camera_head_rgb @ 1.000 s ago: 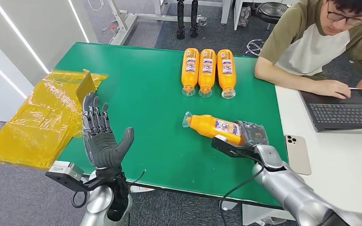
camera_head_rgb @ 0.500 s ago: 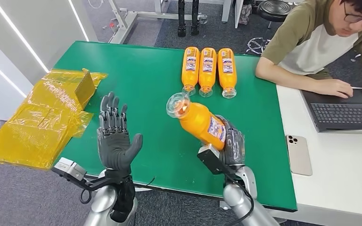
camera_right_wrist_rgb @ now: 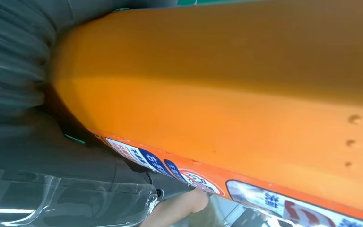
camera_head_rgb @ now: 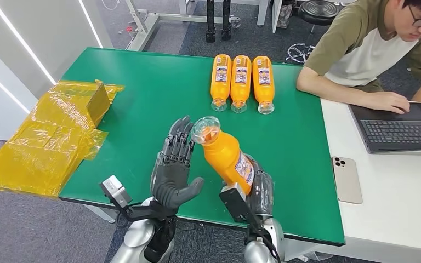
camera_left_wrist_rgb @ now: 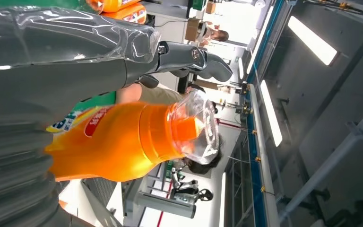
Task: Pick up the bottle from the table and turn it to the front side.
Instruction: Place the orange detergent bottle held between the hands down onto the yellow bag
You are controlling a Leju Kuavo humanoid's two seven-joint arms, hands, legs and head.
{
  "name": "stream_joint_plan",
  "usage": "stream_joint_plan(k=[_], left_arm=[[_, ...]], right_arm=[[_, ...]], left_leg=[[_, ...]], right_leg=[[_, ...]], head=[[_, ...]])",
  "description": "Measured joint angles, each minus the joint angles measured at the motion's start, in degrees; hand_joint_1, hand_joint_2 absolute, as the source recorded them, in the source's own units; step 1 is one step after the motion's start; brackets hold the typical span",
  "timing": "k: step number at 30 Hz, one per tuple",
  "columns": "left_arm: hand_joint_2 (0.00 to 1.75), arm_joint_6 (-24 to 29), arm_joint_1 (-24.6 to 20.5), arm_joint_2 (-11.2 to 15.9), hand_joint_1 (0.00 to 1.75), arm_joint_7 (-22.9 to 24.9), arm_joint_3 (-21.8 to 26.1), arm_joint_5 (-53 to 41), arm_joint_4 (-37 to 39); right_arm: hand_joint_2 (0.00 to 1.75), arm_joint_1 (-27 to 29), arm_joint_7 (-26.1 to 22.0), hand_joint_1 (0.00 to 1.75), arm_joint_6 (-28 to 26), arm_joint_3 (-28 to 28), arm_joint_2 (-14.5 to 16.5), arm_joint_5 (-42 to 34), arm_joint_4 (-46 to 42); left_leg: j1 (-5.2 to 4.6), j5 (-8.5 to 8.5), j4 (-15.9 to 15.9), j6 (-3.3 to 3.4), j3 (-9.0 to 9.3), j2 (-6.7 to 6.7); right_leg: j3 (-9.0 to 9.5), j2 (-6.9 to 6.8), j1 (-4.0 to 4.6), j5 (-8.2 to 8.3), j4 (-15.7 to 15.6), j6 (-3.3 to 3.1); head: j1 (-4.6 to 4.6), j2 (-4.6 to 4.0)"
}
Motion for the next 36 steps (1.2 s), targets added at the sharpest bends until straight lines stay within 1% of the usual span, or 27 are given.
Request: stream_joint_plan(k=[7,12,14,17,20,28,36], left_arm=[[1.75,-0.4,-0.3,0.0,0.00,0.0,-0.2,0.1,2.1],[1.75,0.1,-0.4,0.0,0.00,0.0,-0.1,0.1,3.1],[1.75,0.3,-0.4,0.0,0.00,0.0,0.0,0.0,3.4],[1.75,0.6,-0.4,0.0,0.00,0.0,0.7,-0.1,3.9],[1.75,0.9,-0.2,0.0,0.00,0.0,1.5,-0.2,4.2],[1.75,1.2,0.1,-0.2,0.00,0.0,3.2,-1.1,4.9],[1.75,1.3,0.3,-0.3,0.00,-0.5,4.4,-2.0,5.7]], right_arm=[[1.75,0.8,1.8,1.75,2.9,4.3,-0.1,3.7,-1.8],[1.75,0.7,3.9,1.75,5.5,5.9,-0.1,5.9,-2.5],[1.75,0.5,6.0,1.75,6.9,6.2,-0.1,7.3,-2.5],[1.75,-0.3,10.7,1.75,10.6,6.4,-0.2,10.5,-2.2],[1.75,-1.3,12.7,1.75,13.2,6.6,-0.2,11.9,-1.5],[1.75,-2.9,12.7,1.75,16.1,7.4,-0.2,12.9,0.3],[1.75,-4.4,9.4,1.75,19.3,7.7,-0.4,11.9,2.2]], left_leg=[[0.01,0.00,0.0,0.00,-0.01,0.01],[0.00,0.00,0.0,0.00,-0.01,0.01],[0.00,0.00,0.0,0.00,-0.02,0.01],[0.00,0.00,0.0,0.00,-0.01,0.01],[0.00,0.01,0.0,0.00,-0.01,0.01],[0.00,0.00,0.0,0.00,-0.02,0.02],[0.00,0.00,0.0,0.00,-0.04,0.03]], right_leg=[[-0.01,0.01,0.01,0.00,0.0,0.00],[0.00,0.01,0.00,0.00,0.0,0.00],[0.00,0.01,0.00,0.00,0.0,0.00],[0.00,0.01,0.00,0.01,0.0,0.00],[-0.01,0.01,0.00,0.01,0.0,-0.01],[-0.04,0.01,0.00,0.01,0.0,-0.02],[-0.04,0.02,0.00,0.01,0.0,-0.01]], head=[[0.00,0.00],[0.00,0.00],[0.01,0.00],[0.00,0.00],[0.00,0.00],[-0.01,0.00],[-0.01,0.00]])
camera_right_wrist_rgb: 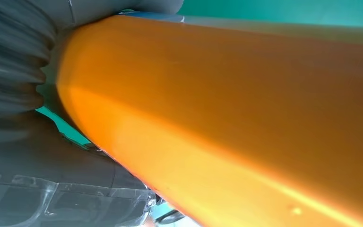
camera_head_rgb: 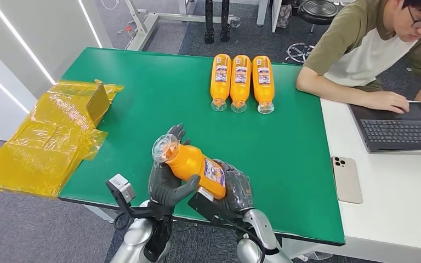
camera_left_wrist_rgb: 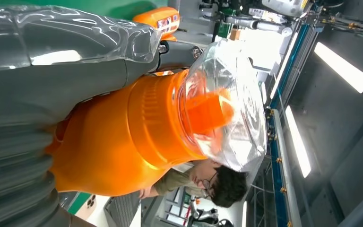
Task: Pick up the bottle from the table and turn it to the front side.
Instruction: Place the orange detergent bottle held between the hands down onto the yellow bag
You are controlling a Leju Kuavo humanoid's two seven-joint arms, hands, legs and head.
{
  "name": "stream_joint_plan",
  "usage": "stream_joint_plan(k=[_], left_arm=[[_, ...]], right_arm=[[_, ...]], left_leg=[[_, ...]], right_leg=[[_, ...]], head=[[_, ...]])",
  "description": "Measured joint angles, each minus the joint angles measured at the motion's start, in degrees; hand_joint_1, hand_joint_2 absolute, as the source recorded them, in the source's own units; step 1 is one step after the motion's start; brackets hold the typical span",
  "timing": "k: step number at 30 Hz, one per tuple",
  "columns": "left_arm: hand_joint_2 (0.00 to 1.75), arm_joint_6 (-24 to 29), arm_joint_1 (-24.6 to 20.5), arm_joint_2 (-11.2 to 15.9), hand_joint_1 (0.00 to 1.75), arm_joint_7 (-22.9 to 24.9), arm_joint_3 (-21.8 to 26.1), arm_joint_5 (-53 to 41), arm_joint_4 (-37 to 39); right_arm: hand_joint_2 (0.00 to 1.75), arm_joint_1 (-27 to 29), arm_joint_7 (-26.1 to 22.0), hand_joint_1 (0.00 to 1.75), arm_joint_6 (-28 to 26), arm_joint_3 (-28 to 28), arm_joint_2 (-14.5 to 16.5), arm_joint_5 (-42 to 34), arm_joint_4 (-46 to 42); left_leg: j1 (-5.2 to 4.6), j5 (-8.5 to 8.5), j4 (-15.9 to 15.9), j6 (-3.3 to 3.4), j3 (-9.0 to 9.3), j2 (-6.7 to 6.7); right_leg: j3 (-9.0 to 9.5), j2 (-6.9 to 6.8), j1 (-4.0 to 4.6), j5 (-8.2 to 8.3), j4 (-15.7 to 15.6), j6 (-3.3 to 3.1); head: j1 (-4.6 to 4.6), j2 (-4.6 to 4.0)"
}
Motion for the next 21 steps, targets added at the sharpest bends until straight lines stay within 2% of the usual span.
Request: stream_joint_plan(k=[5,15,16,19,20,21], left_arm=[[1.75,2.0,0.2,0.0,0.00,-0.3,1.0,-1.7,0.1],[1.75,4.0,0.6,-0.1,0.00,-0.7,2.8,-3.1,0.2],[1.75,4.1,0.6,-0.1,0.08,-0.7,3.0,-3.1,0.2],[1.75,4.3,0.7,-0.1,1.39,-0.7,3.3,-3.2,0.2],[1.75,4.3,0.7,-0.1,1.75,-0.7,3.4,-3.2,0.2],[1.75,4.3,0.7,-0.1,1.75,-0.8,3.4,-3.2,0.2]], right_arm=[[1.75,-0.6,-1.9,1.75,3.8,1.2,-0.1,-1.2,1.0],[1.75,-2.2,-2.0,1.75,9.2,3.7,-1.1,-1.0,2.7],[1.75,-2.4,-2.1,1.75,9.4,4.0,-1.1,-1.0,3.0],[1.75,-3.1,-2.1,1.75,10.0,4.4,-1.2,-1.0,3.6],[1.75,-3.4,-2.2,1.75,10.2,4.5,-1.3,-1.0,3.8],[1.75,-3.5,-2.2,1.75,10.2,4.6,-1.3,-1.0,4.0]], left_leg=[[0.00,0.00,0.0,0.00,0.00,0.02],[0.00,0.00,0.0,0.00,-0.02,0.05],[0.00,0.00,0.0,0.00,-0.02,0.05],[0.00,0.00,0.0,0.00,-0.02,0.04],[0.00,0.00,0.0,0.00,-0.02,0.04],[0.00,0.00,0.0,0.00,-0.02,0.04]], right_leg=[[-0.01,0.01,0.00,0.00,0.0,0.00],[-0.04,0.03,0.00,0.00,0.0,0.00],[-0.04,0.03,0.00,0.00,0.0,0.00],[-0.04,0.03,0.00,0.00,0.0,0.00],[-0.04,0.03,0.00,0.00,0.0,0.00],[-0.04,0.03,0.00,0.00,0.0,0.00]], head=[[-0.01,0.00],[0.01,0.00],[0.01,0.00],[0.01,0.00],[0.01,0.00],[0.01,0.00]])
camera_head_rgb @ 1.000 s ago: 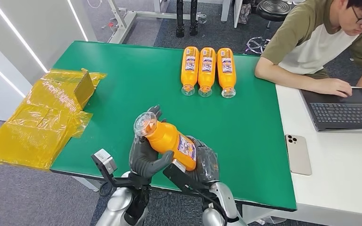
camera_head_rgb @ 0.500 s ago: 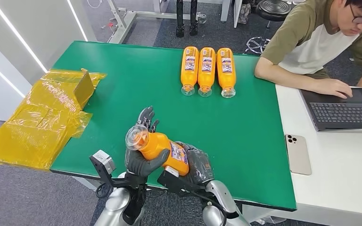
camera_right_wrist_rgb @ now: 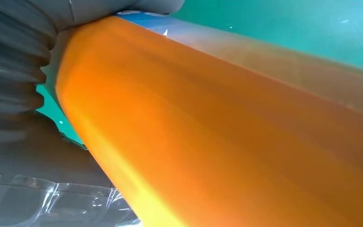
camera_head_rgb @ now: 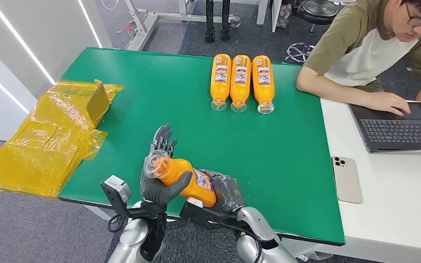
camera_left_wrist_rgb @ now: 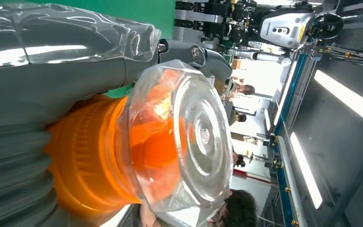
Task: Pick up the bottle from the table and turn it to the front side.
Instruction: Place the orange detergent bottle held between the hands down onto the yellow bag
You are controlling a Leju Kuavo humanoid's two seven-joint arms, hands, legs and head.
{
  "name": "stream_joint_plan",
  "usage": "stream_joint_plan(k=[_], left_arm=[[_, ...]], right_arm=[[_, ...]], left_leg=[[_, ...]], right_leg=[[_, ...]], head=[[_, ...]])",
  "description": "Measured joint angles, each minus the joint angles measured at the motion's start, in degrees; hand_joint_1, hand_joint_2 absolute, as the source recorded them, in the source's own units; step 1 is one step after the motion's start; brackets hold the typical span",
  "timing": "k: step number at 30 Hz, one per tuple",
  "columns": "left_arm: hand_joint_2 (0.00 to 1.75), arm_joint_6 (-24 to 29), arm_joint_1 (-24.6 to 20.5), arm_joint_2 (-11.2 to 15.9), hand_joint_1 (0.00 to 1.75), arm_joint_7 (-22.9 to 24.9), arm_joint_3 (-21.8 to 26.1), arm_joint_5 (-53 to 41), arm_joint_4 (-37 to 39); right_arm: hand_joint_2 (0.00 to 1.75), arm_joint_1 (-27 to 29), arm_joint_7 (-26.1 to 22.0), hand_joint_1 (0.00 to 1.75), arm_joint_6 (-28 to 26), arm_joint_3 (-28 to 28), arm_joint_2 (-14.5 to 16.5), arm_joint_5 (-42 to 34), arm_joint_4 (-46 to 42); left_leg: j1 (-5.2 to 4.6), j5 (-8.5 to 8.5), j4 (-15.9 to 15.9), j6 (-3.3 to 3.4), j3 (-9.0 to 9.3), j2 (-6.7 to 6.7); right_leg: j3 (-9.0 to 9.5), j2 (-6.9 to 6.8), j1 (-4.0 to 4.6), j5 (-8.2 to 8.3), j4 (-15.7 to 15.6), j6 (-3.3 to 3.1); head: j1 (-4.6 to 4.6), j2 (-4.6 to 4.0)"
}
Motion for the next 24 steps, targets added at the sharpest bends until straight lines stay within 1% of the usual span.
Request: stream_joint_plan(k=[7,12,13,16,17,20,24], left_arm=[[1.75,-0.2,0.0,0.0,1.75,-0.6,0.1,-0.3,0.0],[1.75,-1.0,0.0,0.0,1.75,-0.8,0.1,-0.5,0.0],[1.75,-1.1,0.0,0.0,1.75,-0.9,0.1,-0.5,-0.1],[1.75,-1.5,0.0,0.0,1.75,-1.1,0.1,-0.7,-0.4],[1.75,-1.6,0.0,0.0,1.75,-1.1,0.1,-0.7,-0.5],[1.75,-1.7,0.0,0.0,1.75,-0.8,0.1,-1.0,-0.6],[1.75,-0.8,0.0,-0.1,1.75,-0.2,0.0,-1.7,-0.6]], right_arm=[[1.75,-0.4,-0.6,1.75,-1.2,0.2,0.0,0.0,0.8],[1.75,-0.2,-2.0,1.75,-5.6,0.2,0.0,0.0,0.8],[1.75,0.1,-2.3,1.35,-6.9,0.2,0.0,-0.1,0.7],[1.75,1.4,-3.9,0.04,-11.8,0.2,0.1,-0.6,-0.2],[1.75,2.0,-4.8,0.00,-13.6,0.2,0.2,-1.2,-0.7],[1.75,3.6,-8.1,0.00,-18.4,0.2,1.2,-4.2,-2.8],[1.75,5.3,-13.1,0.00,-24.5,0.2,2.9,-11.8,-6.6]], left_leg=[[0.00,0.00,0.0,0.00,-0.01,0.00],[0.00,0.00,0.0,0.00,-0.01,-0.01],[0.00,0.00,0.0,0.00,-0.01,-0.02],[0.00,0.00,0.0,0.00,-0.02,-0.04],[0.00,0.00,0.0,0.00,-0.02,-0.04],[0.00,0.00,0.0,0.00,-0.02,-0.01],[0.01,0.00,0.0,-0.01,-0.02,-0.02]], right_leg=[[0.00,-0.01,0.00,0.00,0.0,0.00],[0.01,-0.02,0.00,0.00,0.0,0.00],[0.01,-0.02,0.00,0.00,0.0,0.00],[0.02,-0.04,0.00,0.00,0.0,0.00],[0.02,-0.04,0.00,0.00,0.0,0.00],[-0.02,-0.02,0.00,0.00,0.0,0.00],[-0.03,-0.03,0.01,-0.01,0.0,-0.01]], head=[[0.01,0.00],[0.00,0.00],[0.00,0.00],[0.01,0.00],[0.01,0.00],[-0.01,0.00],[-0.01,0.00]])
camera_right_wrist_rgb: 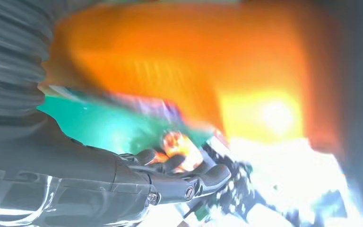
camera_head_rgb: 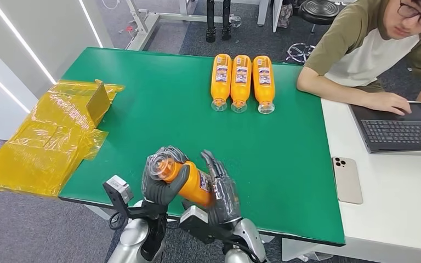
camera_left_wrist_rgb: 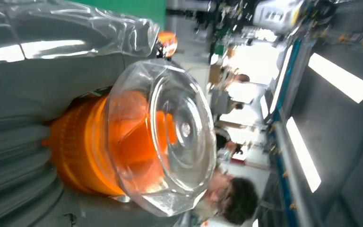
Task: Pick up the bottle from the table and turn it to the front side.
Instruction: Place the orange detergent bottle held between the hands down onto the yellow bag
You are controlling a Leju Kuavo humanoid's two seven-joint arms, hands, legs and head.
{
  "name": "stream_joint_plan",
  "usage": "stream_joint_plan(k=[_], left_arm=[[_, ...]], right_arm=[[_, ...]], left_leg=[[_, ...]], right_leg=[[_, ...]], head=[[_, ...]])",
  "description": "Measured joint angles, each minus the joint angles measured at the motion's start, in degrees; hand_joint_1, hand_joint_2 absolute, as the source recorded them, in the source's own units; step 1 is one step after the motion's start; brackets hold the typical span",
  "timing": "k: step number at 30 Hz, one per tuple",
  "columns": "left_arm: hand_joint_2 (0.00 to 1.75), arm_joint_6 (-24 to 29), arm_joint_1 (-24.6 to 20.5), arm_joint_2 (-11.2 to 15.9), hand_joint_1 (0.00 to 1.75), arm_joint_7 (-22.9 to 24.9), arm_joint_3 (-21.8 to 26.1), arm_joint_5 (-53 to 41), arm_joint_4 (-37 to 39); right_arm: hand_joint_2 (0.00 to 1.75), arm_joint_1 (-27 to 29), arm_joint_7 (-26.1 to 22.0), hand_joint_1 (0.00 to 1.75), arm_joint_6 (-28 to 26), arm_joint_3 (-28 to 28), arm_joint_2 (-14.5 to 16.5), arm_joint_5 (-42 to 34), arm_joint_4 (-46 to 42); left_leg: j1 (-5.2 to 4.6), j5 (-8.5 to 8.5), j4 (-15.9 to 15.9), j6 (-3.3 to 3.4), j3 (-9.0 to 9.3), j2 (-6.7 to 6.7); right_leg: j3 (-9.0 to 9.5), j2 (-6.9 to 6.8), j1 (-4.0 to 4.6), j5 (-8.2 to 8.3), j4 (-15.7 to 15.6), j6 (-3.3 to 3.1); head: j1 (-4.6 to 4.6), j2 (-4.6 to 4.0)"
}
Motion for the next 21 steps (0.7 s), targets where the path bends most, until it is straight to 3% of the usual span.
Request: stream_joint_plan(k=[6,9,13,18,21], left_arm=[[1.75,7.8,0.0,0.2,1.75,1.7,0.0,-7.0,-0.8],[1.75,16.1,-0.3,0.4,1.75,2.6,0.0,-15.0,-1.9],[1.75,26.7,-1.4,1.1,1.75,4.6,0.4,-26.4,-3.5],[1.75,37.8,-3.6,4.8,1.75,9.8,2.2,-43.4,-5.7],[1.75,41.7,-5.7,8.0,1.75,14.0,4.4,-57.0,-6.5]], right_arm=[[1.75,2.8,-8.1,0.00,-6.1,-0.4,0.7,-9.5,-6.6],[1.75,4.0,-11.5,0.00,-6.1,-1.4,0.8,-10.9,-10.1],[1.75,5.4,-12.5,0.00,-6.1,-2.6,0.7,-12.1,-14.2],[1.75,6.9,-12.7,0.00,-6.1,-3.8,0.7,-13.7,-19.8],[1.75,7.5,-12.7,0.00,-6.1,-4.2,0.6,-14.4,-22.4]], left_leg=[[-0.01,0.00,0.0,0.00,0.00,0.00],[-0.02,0.00,0.0,0.00,0.00,0.00],[-0.01,0.00,0.0,0.00,0.00,-0.02],[0.00,0.02,0.0,-0.02,0.02,0.00],[0.01,0.05,0.0,-0.06,0.02,-0.01]], right_leg=[[0.02,0.01,-0.02,0.01,0.0,0.00],[0.03,0.00,-0.02,0.01,0.0,0.00],[0.04,-0.01,-0.02,0.01,0.0,0.00],[0.02,0.00,0.00,0.01,0.1,-0.01],[0.01,0.00,0.00,0.00,0.1,-0.01]], head=[[0.02,0.00],[0.03,0.00],[0.04,0.00],[0.04,0.00],[0.04,0.00]])
